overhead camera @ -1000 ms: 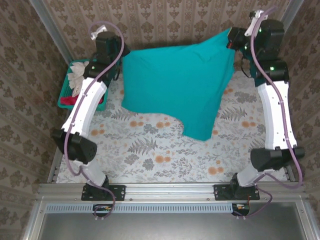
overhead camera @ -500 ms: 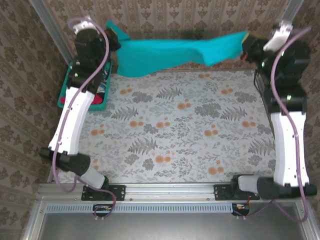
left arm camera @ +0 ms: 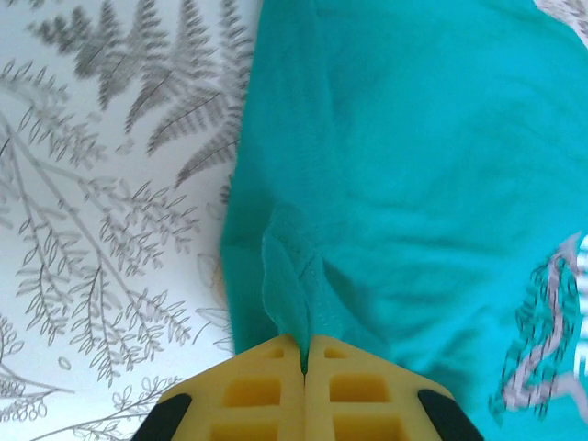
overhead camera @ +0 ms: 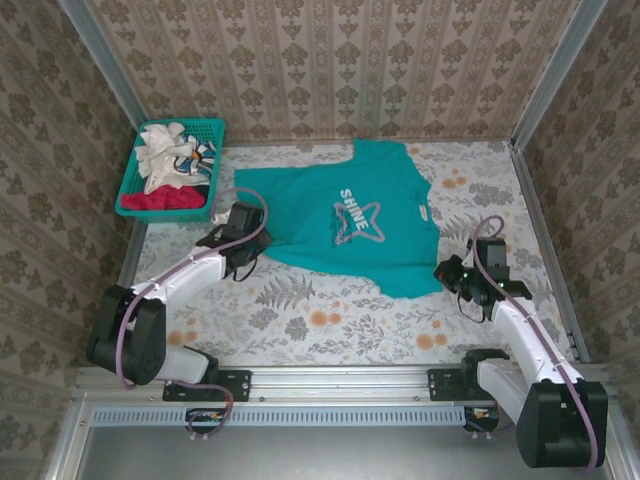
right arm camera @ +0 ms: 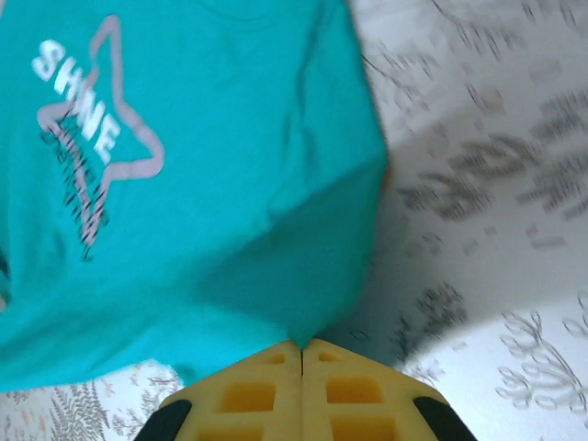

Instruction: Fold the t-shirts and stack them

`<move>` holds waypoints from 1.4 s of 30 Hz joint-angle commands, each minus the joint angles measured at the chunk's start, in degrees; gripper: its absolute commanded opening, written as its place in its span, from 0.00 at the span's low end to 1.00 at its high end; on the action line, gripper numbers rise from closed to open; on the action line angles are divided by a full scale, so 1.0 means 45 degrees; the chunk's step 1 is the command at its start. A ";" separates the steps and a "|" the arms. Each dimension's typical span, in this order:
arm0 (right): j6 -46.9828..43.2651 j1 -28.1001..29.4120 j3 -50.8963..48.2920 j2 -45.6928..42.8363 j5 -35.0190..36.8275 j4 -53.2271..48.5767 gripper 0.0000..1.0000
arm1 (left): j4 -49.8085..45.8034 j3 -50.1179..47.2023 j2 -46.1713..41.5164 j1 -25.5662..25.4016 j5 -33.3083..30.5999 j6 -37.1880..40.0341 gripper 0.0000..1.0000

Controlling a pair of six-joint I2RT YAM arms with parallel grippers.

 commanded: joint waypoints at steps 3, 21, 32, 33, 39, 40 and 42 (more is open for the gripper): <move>0.0860 -0.0055 -0.0071 -0.0663 0.1154 -0.0643 0.00 | -0.0294 -0.0485 -0.0246 -0.0446 -0.0245 -0.1985 0.01; -0.0532 0.0073 0.1395 -0.1778 0.2997 -0.2287 0.80 | -0.4703 -0.0823 -0.2994 -0.1122 -0.1264 -0.1781 1.00; -0.1622 0.4399 0.4199 0.3023 0.3613 0.0338 0.84 | -0.5294 0.3296 0.1248 -0.1600 -0.1100 0.2183 0.88; -0.1456 0.4558 0.4207 0.3235 0.3543 0.0633 0.84 | -0.5504 0.3655 0.1814 -0.1860 -0.1038 0.2325 0.86; -0.1033 0.4672 0.3861 0.3374 0.3415 0.1206 0.83 | -0.7295 0.5141 0.4423 -0.2569 -0.1953 0.2672 0.72; -0.1034 0.4670 0.3810 0.3353 0.3429 0.1183 0.83 | -0.7371 0.5187 0.4652 -0.2614 -0.2012 0.2756 0.71; -0.1005 0.4665 0.3649 0.3230 0.3467 0.1142 0.83 | -0.7451 0.5192 0.5009 -0.2621 -0.2044 0.2832 0.67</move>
